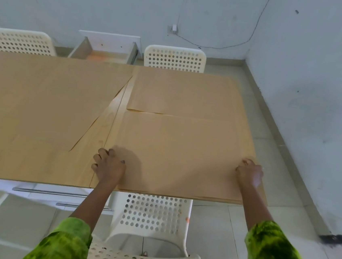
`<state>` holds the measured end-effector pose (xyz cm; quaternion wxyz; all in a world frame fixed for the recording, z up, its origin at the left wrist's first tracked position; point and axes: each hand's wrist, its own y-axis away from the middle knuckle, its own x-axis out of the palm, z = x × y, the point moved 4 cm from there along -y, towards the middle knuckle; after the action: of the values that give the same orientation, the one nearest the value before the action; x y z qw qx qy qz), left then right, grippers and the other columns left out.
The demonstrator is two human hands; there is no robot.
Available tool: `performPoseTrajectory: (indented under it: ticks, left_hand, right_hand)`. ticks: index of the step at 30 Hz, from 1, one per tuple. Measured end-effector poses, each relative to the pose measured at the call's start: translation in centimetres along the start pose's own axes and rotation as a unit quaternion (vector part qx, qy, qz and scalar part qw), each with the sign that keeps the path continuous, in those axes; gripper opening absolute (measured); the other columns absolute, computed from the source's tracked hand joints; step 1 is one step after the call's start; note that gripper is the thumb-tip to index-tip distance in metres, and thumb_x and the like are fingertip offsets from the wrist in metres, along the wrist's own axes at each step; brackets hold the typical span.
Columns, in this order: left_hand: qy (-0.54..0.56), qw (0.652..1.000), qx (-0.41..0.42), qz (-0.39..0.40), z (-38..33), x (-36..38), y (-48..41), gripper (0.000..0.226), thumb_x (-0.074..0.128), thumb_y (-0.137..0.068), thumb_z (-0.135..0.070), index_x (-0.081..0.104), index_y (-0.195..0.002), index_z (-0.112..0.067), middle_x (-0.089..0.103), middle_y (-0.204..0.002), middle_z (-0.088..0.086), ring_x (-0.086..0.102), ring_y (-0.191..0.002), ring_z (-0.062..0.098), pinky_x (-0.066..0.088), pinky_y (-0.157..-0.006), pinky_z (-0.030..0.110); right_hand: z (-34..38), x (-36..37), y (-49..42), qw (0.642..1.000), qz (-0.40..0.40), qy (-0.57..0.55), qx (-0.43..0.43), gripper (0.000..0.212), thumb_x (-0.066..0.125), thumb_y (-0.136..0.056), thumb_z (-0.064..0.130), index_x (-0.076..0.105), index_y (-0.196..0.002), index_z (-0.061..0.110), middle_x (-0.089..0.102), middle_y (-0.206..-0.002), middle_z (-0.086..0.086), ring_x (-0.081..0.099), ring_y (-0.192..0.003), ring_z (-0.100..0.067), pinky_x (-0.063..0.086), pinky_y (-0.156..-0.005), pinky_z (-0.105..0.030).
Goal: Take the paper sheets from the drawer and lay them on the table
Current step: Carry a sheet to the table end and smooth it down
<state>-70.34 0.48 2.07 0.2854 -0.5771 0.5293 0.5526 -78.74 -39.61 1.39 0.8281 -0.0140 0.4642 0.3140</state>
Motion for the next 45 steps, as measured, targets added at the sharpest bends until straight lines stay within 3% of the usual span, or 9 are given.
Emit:
performPoseTrajectory:
  ticks: [13,17,23,27,29,34,36,38,45]
  left_hand:
    - [-0.015,0.999,0.028,0.015,-0.4,-0.2,-0.2,0.042,0.048,-0.092,-0.025,0.041,-0.129,-0.007,0.032,-0.131,0.016,0.031,-0.121,0.036,0.03,-0.1,0.048]
    - [0.061,0.998,-0.002,0.001,-1.0,-0.4,-0.3,0.045,0.049,-0.088,-0.015,0.04,-0.131,-0.006,0.029,-0.136,0.015,0.027,-0.124,0.036,0.027,-0.102,0.047]
    - [0.092,0.981,0.165,-0.044,-8.5,-0.8,-3.3,0.052,0.053,-0.089,-0.021,0.039,-0.136,-0.008,0.026,-0.148,0.011,0.02,-0.139,0.031,0.024,-0.11,0.045]
    - [-0.026,0.957,0.286,0.037,-13.5,1.8,-6.4,0.065,0.033,-0.093,-0.043,0.02,-0.146,-0.008,0.008,-0.158,0.012,0.007,-0.146,0.027,0.01,-0.118,0.04]
    - [-0.066,0.941,0.325,0.066,-14.4,3.3,-6.9,0.086,0.008,-0.079,-0.061,0.011,-0.15,-0.013,-0.002,-0.16,0.008,-0.003,-0.147,0.024,-0.001,-0.118,0.039]
    - [-0.093,0.925,0.369,0.024,-14.0,5.1,-7.2,0.092,-0.019,-0.071,-0.069,0.0,-0.15,-0.026,-0.009,-0.159,-0.002,-0.011,-0.147,0.017,-0.007,-0.117,0.037]
    - [-0.098,0.926,0.365,0.016,-13.8,5.1,-7.2,0.096,-0.027,-0.067,-0.071,0.0,-0.149,-0.029,-0.008,-0.159,-0.004,-0.01,-0.147,0.016,-0.007,-0.117,0.037]
    - [-0.103,0.931,0.351,0.001,-13.2,4.8,-7.5,0.087,-0.02,-0.072,-0.071,-0.003,-0.149,-0.033,-0.008,-0.159,-0.005,-0.01,-0.147,0.016,-0.005,-0.117,0.039]
    - [-0.097,0.966,0.237,-0.028,-8.7,2.7,-9.6,0.082,-0.011,-0.075,-0.067,-0.008,-0.148,-0.03,-0.01,-0.159,0.001,-0.01,-0.147,0.021,-0.003,-0.119,0.041]
  right_hand:
    - [0.2,-0.3,0.2,0.999,0.01,0.03,0.0,0.045,0.043,-0.089,0.009,0.05,-0.133,0.017,0.041,-0.133,-0.02,0.037,-0.126,-0.034,0.036,-0.101,-0.038]
    - [1.4,-0.3,1.0,0.998,-0.02,0.064,-0.018,0.042,0.042,-0.089,0.009,0.048,-0.13,0.008,0.04,-0.132,-0.022,0.033,-0.126,-0.035,0.033,-0.102,-0.04]
    - [8.0,5.2,2.1,0.975,0.021,0.113,-0.189,0.043,0.047,-0.088,0.017,0.049,-0.129,0.006,0.046,-0.137,-0.017,0.035,-0.131,-0.031,0.03,-0.107,-0.037]
    - [12.9,10.1,2.9,0.939,0.085,0.165,-0.291,0.049,0.033,-0.094,0.026,0.034,-0.142,0.015,0.026,-0.154,-0.01,0.014,-0.145,-0.022,0.012,-0.116,-0.034]
    - [14.7,11.7,3.2,0.917,0.098,0.193,-0.335,0.058,0.02,-0.089,0.032,0.029,-0.144,0.018,0.019,-0.157,-0.007,0.007,-0.147,-0.02,0.006,-0.117,-0.035]
    - [15.5,14.4,3.1,0.878,0.148,0.243,-0.386,0.054,0.022,-0.098,0.038,0.01,-0.149,0.025,0.0,-0.16,-0.001,-0.008,-0.147,-0.018,-0.007,-0.116,-0.042]
    - [15.4,14.3,3.0,0.874,0.143,0.249,-0.391,0.055,0.021,-0.098,0.042,0.007,-0.149,0.027,-0.002,-0.16,0.002,-0.009,-0.147,-0.017,-0.009,-0.116,-0.041]
    - [14.7,13.9,2.2,0.881,0.134,0.249,-0.378,0.057,0.021,-0.097,0.045,0.005,-0.149,0.028,-0.002,-0.16,0.004,-0.009,-0.147,-0.016,-0.008,-0.116,-0.041]
    - [8.7,7.3,-4.5,0.929,0.057,0.28,-0.234,0.063,0.017,-0.097,0.047,0.0,-0.15,0.018,-0.004,-0.16,-0.001,-0.006,-0.147,-0.019,-0.003,-0.119,-0.044]
